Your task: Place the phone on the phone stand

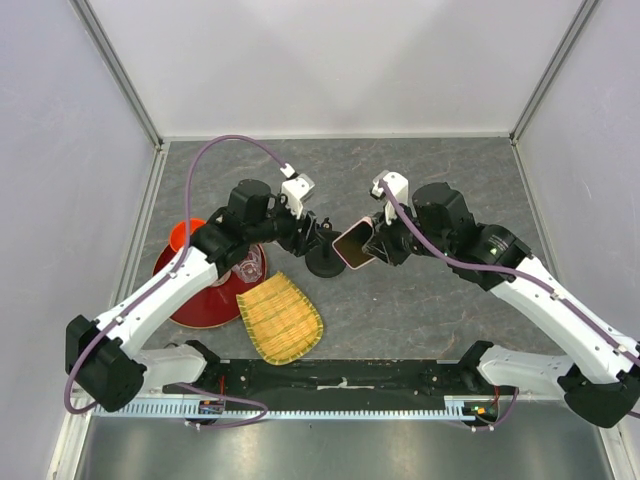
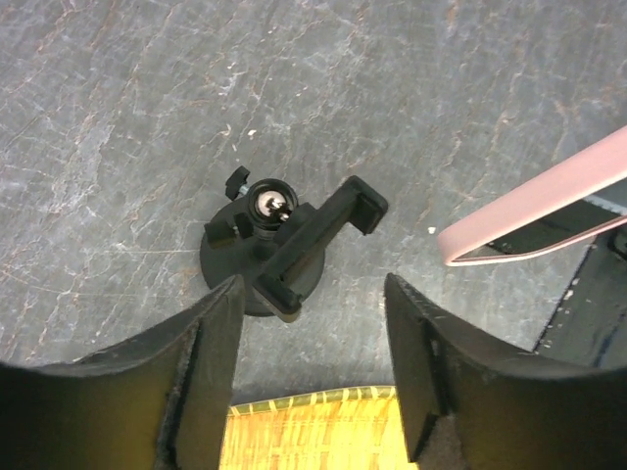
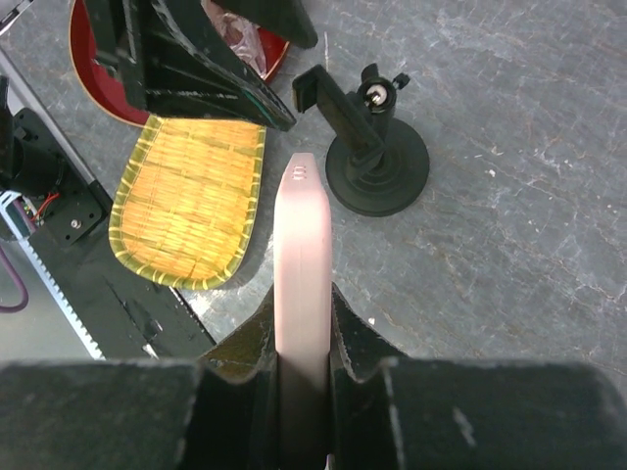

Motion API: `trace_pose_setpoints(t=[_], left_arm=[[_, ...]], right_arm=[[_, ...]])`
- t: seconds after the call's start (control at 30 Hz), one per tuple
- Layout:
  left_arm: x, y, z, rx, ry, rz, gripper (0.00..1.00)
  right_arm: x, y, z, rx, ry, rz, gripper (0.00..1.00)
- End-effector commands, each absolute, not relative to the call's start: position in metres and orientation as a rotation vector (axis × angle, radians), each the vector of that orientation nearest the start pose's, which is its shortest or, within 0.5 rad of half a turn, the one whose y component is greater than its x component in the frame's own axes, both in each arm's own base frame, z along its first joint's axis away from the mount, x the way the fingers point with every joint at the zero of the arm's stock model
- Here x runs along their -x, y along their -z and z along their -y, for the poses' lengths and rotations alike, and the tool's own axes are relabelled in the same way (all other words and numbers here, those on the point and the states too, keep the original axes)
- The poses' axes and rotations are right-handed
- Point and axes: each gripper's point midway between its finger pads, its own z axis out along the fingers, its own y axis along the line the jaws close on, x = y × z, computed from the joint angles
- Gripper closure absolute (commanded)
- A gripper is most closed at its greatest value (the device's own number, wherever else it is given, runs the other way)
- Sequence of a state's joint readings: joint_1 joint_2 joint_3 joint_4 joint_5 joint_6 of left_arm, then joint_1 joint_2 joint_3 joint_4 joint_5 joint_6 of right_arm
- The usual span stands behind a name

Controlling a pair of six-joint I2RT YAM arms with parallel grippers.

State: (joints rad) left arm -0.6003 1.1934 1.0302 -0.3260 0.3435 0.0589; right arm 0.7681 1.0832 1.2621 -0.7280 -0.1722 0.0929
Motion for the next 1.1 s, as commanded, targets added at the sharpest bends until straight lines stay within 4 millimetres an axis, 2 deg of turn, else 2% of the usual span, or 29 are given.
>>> trace_pose_setpoints(t=[0.0, 0.27, 0.37, 0.5, 0.6, 0.8, 0.9, 0.93, 1.07], left_arm=[[-0.287, -0.223, 0.253, -0.818, 0.628, -1.949, 0.40], [-0.295, -0.207, 0.250, -0.824, 0.572, -1.992, 0.43], [-0.305, -0.203, 0.242, -0.789, 0.492, -2.017, 0.57], [-0.311, -0.205, 0.237, -0.772, 0.448, -2.025, 0.63], [-0.310, -0.204, 0.236, -0.780, 0.443, -2.028, 0.71], [-0.301, -0.206, 0.238, -0.812, 0.482, -2.013, 0.68], [-0.297, -0.215, 0.235, -0.801, 0.494, -1.998, 0.61], [-0.295, -0.218, 0.233, -0.787, 0.499, -2.006, 0.58], [-0.290, -0.230, 0.221, -0.732, 0.517, -2.010, 0.57]], right_arm=[[-0.221, -0.329, -0.250, 0.745, -0.680, -1.918, 1.00], [-0.232, -0.334, -0.245, 0.724, -0.607, -1.933, 1.00], [-0.233, -0.333, -0.248, 0.743, -0.607, -1.936, 1.00], [-0.236, -0.326, -0.256, 0.791, -0.614, -1.939, 1.00], [-0.236, -0.329, -0.265, 0.837, -0.639, -1.911, 1.00], [-0.236, -0.328, -0.288, 0.991, -0.709, -1.833, 1.00], [-0.239, -0.326, -0.297, 1.061, -0.713, -1.781, 1.00], [-0.240, -0.326, -0.298, 1.071, -0.713, -1.772, 1.00], [-0.244, -0.326, -0.305, 1.136, -0.700, -1.730, 1.00]])
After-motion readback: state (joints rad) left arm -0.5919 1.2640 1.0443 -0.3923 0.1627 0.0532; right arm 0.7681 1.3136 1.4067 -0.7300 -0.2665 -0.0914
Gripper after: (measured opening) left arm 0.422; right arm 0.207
